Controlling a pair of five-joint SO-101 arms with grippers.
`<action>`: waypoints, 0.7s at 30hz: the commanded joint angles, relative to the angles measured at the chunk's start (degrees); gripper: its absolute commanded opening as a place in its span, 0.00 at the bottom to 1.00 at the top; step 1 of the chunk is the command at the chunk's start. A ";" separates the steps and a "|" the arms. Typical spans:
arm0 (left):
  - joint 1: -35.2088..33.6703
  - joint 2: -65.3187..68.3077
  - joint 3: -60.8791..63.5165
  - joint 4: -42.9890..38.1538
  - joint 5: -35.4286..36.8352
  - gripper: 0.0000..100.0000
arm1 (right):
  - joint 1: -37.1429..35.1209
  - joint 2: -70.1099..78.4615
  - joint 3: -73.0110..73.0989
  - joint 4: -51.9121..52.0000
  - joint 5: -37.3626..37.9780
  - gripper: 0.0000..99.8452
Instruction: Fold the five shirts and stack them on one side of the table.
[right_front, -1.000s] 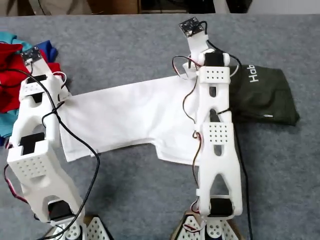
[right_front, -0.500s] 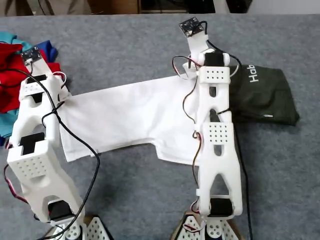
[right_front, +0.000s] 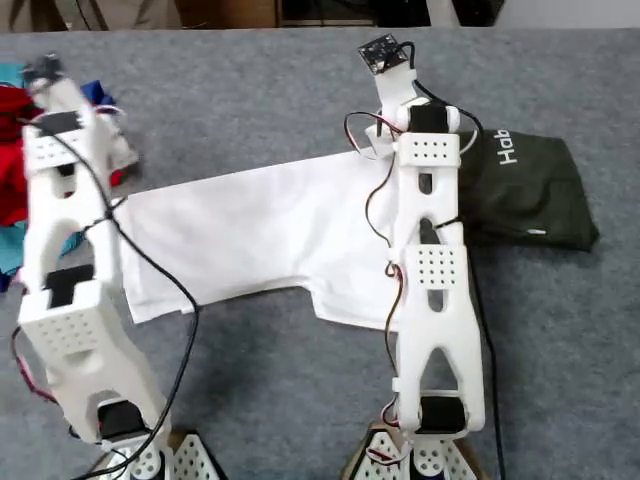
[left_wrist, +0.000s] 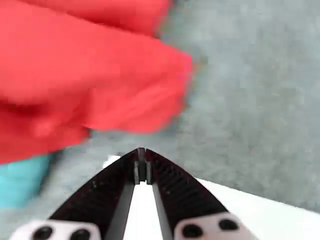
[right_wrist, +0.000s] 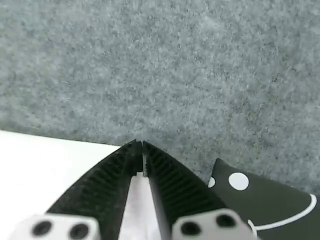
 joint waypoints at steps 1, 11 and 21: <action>0.70 5.32 -2.90 -1.23 0.53 0.02 | 1.10 -0.66 -2.07 -1.23 2.11 0.00; -2.81 16.48 -15.47 6.77 0.44 0.02 | 2.15 -0.66 -2.15 -1.23 4.13 0.00; -1.41 16.40 -16.00 4.84 0.44 0.02 | 1.89 -11.65 -2.15 4.22 3.96 0.00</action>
